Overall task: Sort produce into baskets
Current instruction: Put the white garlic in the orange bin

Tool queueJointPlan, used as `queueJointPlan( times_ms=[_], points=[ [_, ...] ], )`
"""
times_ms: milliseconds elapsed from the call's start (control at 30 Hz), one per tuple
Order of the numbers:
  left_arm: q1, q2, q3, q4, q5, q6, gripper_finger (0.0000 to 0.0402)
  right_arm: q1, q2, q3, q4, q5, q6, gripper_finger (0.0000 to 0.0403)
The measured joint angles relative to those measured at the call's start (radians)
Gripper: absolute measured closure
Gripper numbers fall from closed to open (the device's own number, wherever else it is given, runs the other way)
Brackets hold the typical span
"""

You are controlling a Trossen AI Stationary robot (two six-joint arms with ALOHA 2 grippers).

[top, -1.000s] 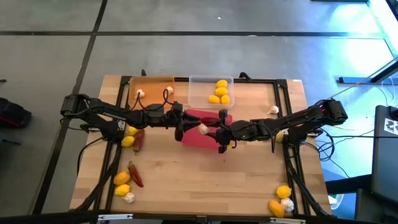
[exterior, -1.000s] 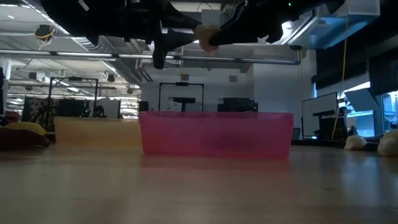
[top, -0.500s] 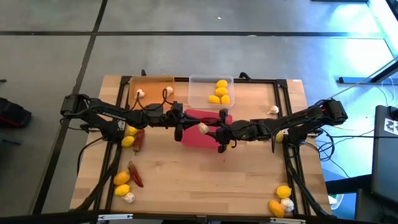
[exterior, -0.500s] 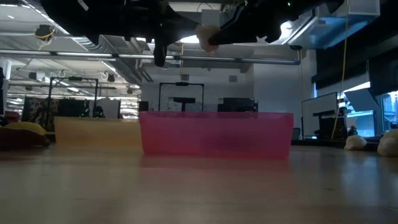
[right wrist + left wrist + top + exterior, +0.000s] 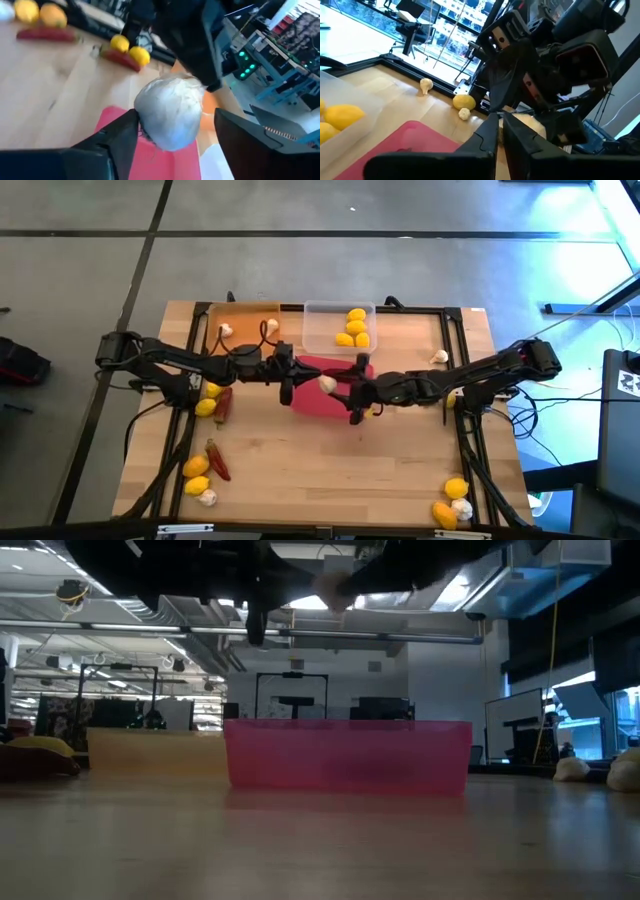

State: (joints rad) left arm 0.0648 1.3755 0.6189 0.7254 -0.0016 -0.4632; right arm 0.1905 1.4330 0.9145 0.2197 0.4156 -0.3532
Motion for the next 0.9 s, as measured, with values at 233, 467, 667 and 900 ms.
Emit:
queueJointPlan(
  times_ms=[233,467,667,900],
  points=[
    [0.024,-0.111,-0.001,-0.124,-0.018,0.099,0.038,0.05,-0.027,0.002,-0.05,0.0,0.136,0.015],
    [0.069,-0.275,-0.001,-0.346,-0.161,0.24,0.0387,0.072,-0.026,0.001,-0.139,-0.017,0.318,0.0161],
    [0.133,-0.418,0.0,-0.535,-0.419,0.375,0.0378,0.071,-0.013,-0.011,-0.164,-0.016,0.42,0.0162],
    [0.253,-0.456,-0.011,-0.646,-0.613,0.426,0.0378,0.071,0.01,-0.014,-0.161,-0.035,0.439,0.0162]
  ],
)
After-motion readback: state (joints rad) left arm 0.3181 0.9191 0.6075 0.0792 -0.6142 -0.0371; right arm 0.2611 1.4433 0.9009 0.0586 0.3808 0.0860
